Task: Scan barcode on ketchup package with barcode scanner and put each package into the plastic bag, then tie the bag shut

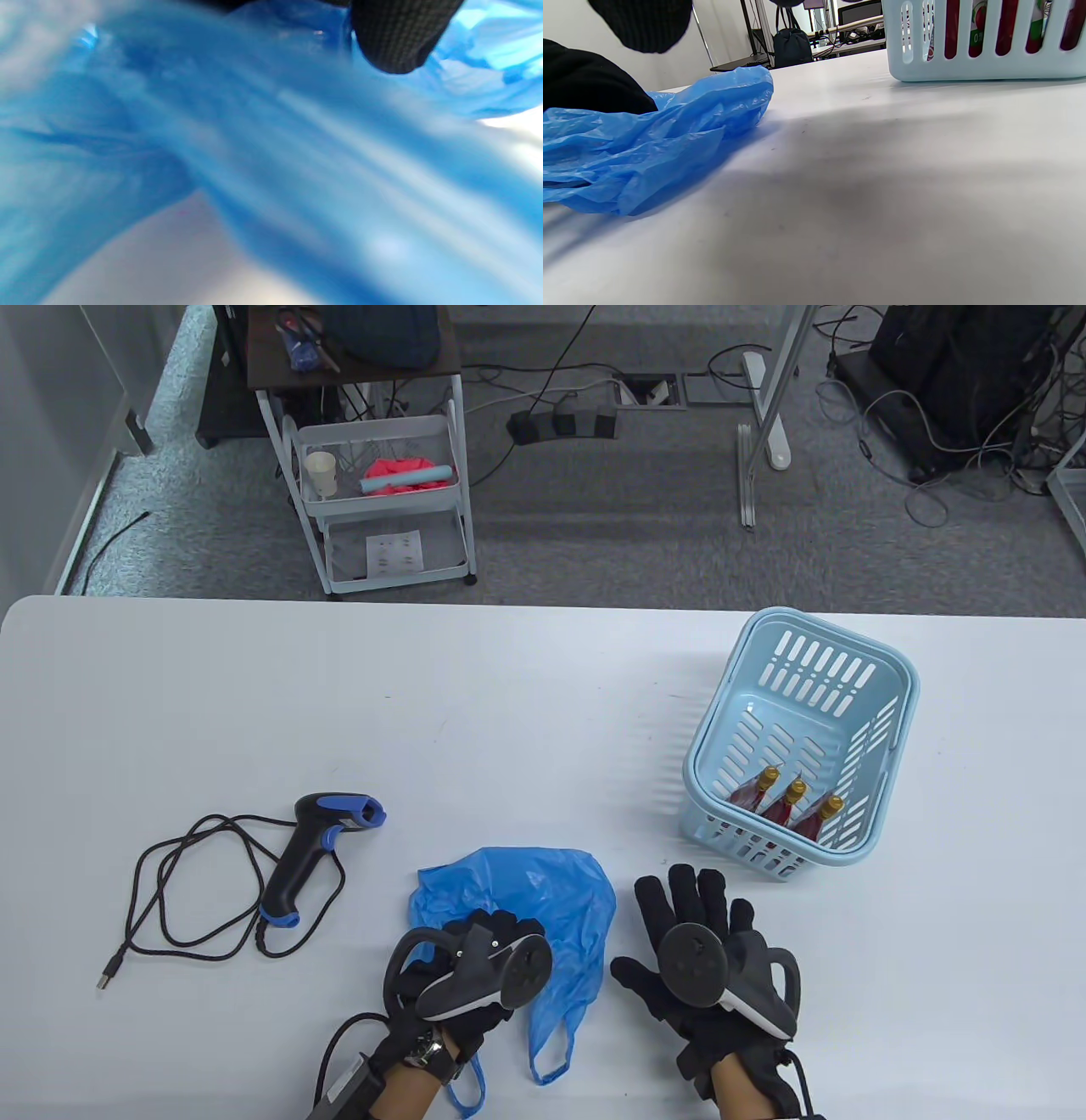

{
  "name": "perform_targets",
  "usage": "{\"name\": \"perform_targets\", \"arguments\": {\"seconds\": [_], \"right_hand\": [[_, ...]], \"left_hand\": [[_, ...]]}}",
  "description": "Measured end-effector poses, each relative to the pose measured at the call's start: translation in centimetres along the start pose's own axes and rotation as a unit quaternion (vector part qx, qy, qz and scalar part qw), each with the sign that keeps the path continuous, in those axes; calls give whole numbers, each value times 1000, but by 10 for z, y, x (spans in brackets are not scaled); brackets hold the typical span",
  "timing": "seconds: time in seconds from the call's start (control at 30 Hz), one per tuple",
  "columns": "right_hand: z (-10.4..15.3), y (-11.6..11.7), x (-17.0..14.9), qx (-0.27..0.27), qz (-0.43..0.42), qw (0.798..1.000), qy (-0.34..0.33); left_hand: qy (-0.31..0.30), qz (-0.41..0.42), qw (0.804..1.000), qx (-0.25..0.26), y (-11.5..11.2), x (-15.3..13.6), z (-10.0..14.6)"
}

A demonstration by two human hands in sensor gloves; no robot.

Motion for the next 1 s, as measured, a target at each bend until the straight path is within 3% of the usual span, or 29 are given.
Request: {"name": "perform_targets", "arguments": {"seconds": [0.2, 0.4, 0.57, 0.77, 1.0], "right_hand": [[5, -7, 8, -28, -6, 999, -16], [17, -18, 40, -80, -18, 993, -80], [11, 5, 69, -33, 15, 992, -122], [-6, 46, 77, 62, 93, 988, -110], [-14, 57, 70, 76, 119, 986, -85]], "left_hand": [[-19, 43, 999, 2, 8, -3, 5], [-22, 78, 997, 12, 13, -12, 9], [-19, 71, 997, -16, 2, -11, 4], [-23, 60, 997, -31, -5, -7, 1], [-27, 48, 997, -52, -11, -6, 0]]}}
Point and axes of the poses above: the tracker on the back of each hand, its own x axis roughly to the thumb side, its own z axis roughly from the fingertips to the wrist, y = z × x, the point moved 3 cm from there along -z, roughly from the wrist to the fingertips, and after that the axes turned 2 degrees about x, right-handed, at the moved point
